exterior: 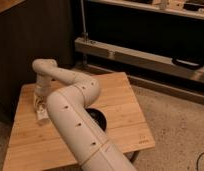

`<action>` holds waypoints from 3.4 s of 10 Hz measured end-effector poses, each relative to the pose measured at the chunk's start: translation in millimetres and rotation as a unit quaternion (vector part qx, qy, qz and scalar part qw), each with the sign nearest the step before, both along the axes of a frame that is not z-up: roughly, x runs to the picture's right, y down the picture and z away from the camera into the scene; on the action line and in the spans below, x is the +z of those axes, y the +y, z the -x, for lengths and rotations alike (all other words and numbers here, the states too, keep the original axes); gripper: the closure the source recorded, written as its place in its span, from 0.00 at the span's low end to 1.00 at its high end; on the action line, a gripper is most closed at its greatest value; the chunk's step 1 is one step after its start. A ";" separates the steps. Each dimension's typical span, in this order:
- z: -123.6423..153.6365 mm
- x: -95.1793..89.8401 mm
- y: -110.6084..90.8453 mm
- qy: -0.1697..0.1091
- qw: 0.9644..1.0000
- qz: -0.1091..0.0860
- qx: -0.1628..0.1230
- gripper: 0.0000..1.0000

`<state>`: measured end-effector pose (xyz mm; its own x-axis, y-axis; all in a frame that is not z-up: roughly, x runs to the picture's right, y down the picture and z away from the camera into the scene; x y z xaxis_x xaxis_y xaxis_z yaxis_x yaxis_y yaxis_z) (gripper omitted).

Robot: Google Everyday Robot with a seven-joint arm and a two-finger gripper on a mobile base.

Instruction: Place the bottle in the ceramic bowl

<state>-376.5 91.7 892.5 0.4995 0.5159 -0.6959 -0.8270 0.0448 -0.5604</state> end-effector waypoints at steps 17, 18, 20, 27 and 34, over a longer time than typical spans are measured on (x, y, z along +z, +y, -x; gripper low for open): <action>-180.4 -71.6 -80.1 -0.173 0.979 -0.024 0.103 1.00; -188.3 -77.6 -78.2 -0.179 0.978 -0.037 0.104 1.00; -208.7 -91.1 -72.0 -0.182 0.976 -0.071 0.096 1.00; -247.2 -110.2 -40.2 -0.184 0.975 -0.105 0.067 1.00; -276.9 -122.7 -4.3 -0.199 0.972 -0.117 0.039 1.00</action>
<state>-99.5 87.4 769.8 0.6587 0.6838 -0.3139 -0.5526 0.1565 -0.8187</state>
